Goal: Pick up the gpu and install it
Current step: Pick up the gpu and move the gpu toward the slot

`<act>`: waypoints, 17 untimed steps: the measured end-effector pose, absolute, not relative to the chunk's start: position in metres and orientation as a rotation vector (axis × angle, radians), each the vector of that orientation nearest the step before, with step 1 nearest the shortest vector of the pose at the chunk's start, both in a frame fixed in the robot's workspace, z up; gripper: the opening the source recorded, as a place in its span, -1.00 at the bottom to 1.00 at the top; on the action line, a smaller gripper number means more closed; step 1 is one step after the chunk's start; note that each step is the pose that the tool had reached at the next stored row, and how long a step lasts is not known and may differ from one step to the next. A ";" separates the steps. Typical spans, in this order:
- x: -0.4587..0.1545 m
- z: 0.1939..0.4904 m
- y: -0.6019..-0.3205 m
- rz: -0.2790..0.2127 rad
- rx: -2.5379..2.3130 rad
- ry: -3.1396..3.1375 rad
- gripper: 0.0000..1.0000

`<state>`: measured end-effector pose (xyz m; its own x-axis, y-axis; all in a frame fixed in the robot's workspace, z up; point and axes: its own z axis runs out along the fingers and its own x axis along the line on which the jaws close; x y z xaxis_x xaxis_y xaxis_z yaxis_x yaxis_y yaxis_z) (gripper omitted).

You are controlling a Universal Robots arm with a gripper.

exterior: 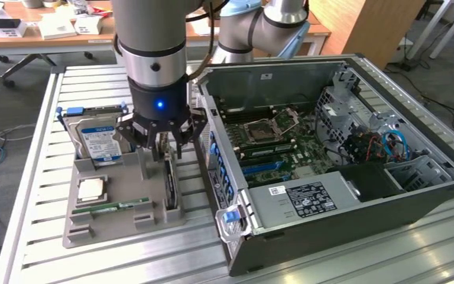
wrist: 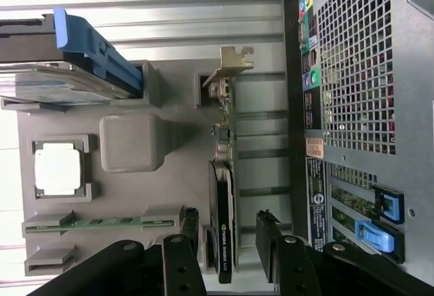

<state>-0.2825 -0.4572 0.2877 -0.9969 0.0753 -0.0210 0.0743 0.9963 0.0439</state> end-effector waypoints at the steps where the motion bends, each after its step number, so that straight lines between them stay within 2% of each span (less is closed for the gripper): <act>1: -0.282 0.286 -0.457 0.067 0.117 3.116 -0.05; 10: -0.282 0.271 -0.457 0.067 0.117 3.116 -0.05; 17: -0.280 0.271 -0.457 0.067 0.117 3.116 -0.05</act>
<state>-0.2798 -0.4572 0.2706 -0.9969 0.0752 -0.0210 0.0742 0.9963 0.0440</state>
